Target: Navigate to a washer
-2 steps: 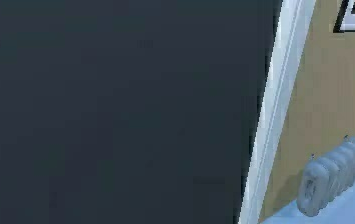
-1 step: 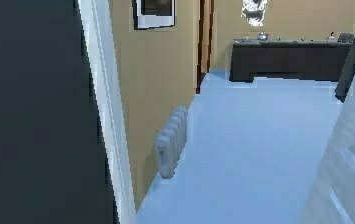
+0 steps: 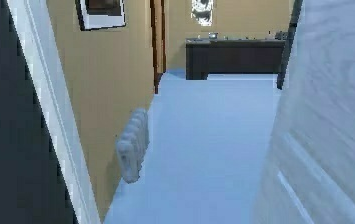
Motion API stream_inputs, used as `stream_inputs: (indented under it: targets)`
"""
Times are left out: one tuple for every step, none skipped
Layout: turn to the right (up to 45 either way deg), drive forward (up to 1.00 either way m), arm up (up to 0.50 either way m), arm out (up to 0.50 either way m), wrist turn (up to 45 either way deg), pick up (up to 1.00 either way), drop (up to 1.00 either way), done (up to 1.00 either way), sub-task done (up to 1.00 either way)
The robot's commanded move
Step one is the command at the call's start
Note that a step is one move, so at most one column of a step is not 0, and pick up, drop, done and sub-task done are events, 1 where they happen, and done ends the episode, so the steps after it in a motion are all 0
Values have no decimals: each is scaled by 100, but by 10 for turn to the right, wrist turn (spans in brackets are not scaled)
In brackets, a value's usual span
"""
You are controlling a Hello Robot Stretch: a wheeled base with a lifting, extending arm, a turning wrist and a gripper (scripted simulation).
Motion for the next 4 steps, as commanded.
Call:
stream_inputs:
  targets:
    - [0, 100, 0, 0, 0, 0, 0, 0, 0]
    - [0, 100, 0, 0, 0, 0, 0, 0, 0]
    - [0, 40, 0, 0, 0, 0, 0, 0, 0]
    - [0, 100, 0, 0, 0, 0, 0, 0, 0]
